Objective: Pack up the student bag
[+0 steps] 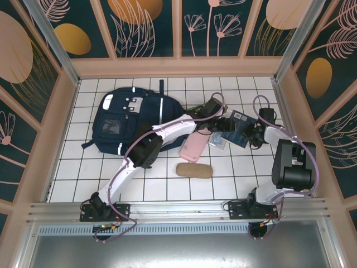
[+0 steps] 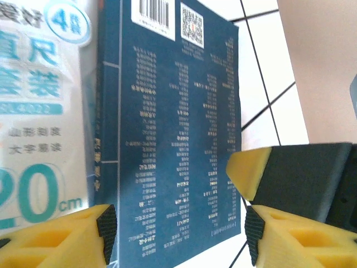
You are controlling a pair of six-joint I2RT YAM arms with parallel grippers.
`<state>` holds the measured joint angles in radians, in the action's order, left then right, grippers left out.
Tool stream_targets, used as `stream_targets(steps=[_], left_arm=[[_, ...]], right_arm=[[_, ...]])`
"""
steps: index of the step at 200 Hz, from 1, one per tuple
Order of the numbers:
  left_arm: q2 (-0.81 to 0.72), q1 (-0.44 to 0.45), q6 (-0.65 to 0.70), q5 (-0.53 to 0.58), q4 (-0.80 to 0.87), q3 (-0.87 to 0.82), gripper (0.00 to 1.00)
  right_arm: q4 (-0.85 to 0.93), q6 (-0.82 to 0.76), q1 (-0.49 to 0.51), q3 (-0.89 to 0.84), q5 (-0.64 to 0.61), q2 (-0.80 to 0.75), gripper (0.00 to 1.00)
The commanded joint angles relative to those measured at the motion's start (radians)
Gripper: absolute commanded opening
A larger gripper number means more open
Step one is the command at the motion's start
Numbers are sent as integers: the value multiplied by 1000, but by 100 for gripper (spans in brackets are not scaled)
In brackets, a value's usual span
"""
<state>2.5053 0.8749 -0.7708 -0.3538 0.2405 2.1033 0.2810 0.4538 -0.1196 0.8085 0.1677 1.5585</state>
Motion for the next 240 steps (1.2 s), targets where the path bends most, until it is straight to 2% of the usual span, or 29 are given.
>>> stream_targets(steps=[1,39,61,116,183,193,219,240], left_arm=[[-43,-18,34,51,48,-11,64],[18,-39,43,39,102,29,64],[67,-38,44,0,140,79,62],[98,-37,50,-45,148,63,55],[105,-38,63,-52,176,72,54],[101,-37,65,-29,192,77,53],[82,-38,88,139,270,99,55],[64,-38,92,183,262,81,55]], right_arm=[[49,-15,-2,29,-55,17,53],[38,-20,-4,36,-16,100,54],[19,-34,5,34,24,129,52],[-5,-43,107,59,39,169,47],[-28,-33,164,91,73,173,47],[-28,-33,164,91,75,173,46],[-29,-27,163,85,70,175,47],[-32,-24,163,80,70,179,46]])
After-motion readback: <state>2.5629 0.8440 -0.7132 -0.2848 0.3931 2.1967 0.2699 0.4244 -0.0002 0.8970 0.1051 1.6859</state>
